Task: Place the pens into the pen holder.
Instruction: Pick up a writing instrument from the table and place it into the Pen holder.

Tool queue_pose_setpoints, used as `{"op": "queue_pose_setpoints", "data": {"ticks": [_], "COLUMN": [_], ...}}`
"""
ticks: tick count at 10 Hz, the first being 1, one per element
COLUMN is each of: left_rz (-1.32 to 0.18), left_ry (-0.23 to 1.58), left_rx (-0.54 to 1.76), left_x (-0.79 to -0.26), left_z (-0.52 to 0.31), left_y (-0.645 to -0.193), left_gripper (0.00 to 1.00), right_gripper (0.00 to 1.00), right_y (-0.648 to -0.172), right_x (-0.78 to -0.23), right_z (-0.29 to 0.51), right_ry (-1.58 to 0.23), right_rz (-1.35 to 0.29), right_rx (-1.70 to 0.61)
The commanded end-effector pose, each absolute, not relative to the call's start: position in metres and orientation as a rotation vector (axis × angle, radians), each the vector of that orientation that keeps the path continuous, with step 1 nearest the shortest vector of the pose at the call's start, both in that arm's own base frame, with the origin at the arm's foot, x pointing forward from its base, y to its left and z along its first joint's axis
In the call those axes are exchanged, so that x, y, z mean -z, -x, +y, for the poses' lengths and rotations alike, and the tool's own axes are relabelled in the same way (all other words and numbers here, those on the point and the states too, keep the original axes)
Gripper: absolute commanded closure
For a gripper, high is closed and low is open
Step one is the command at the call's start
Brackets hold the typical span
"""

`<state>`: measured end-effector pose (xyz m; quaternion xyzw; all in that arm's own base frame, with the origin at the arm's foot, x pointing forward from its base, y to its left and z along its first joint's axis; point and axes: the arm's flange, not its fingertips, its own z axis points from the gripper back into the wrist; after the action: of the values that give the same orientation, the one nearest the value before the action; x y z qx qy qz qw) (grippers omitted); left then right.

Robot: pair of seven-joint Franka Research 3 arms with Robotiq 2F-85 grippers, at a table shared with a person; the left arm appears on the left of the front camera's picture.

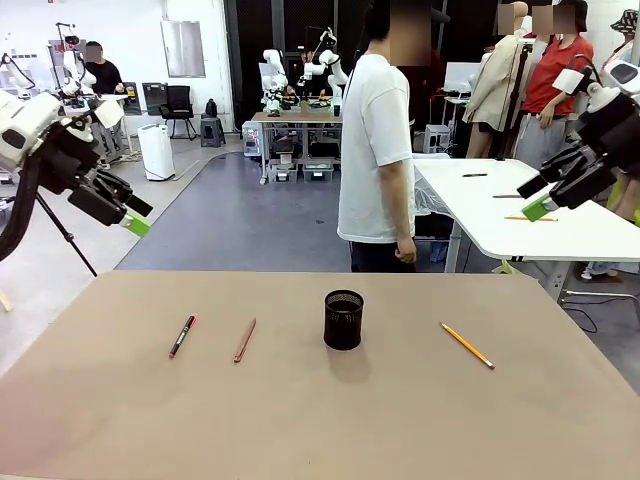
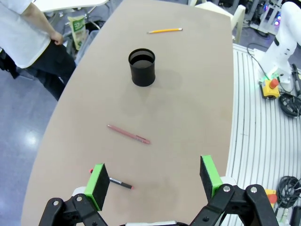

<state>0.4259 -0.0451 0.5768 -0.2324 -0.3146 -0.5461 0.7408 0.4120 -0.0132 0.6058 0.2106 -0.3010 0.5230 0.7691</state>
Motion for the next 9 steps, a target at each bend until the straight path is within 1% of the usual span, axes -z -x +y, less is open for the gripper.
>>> {"op": "queue_pose_setpoints", "data": {"ticks": [1,6,7,9], "left_rz": [-0.687,-0.677,-0.693,-0.693], "left_ry": [0.495,0.479,0.494,0.494], "left_rx": [1.211,1.198,1.198,1.198], "left_x": [-0.5784,-0.5791,-0.5806,-0.5806], "left_z": [-0.0410,-0.0383,-0.0397,-0.0397], "left_y": [-0.4192,-0.4157,-0.4213,-0.4213], "left_gripper": [0.00,0.00,0.00,0.00], "right_gripper": [0.00,0.00,0.00,0.00], "right_y": [-0.4104,-0.4098,-0.4119,-0.4119], "right_x": [-0.6018,-0.6030,-0.6081,-0.6081], "right_z": [-0.0199,-0.0226,-0.0207,-0.0207], "right_ry": [-0.452,-0.459,-0.453,-0.453], "right_rz": [-0.731,-0.755,-0.696,-0.696], "right_rx": [-1.145,-1.149,-1.136,-1.136]}}
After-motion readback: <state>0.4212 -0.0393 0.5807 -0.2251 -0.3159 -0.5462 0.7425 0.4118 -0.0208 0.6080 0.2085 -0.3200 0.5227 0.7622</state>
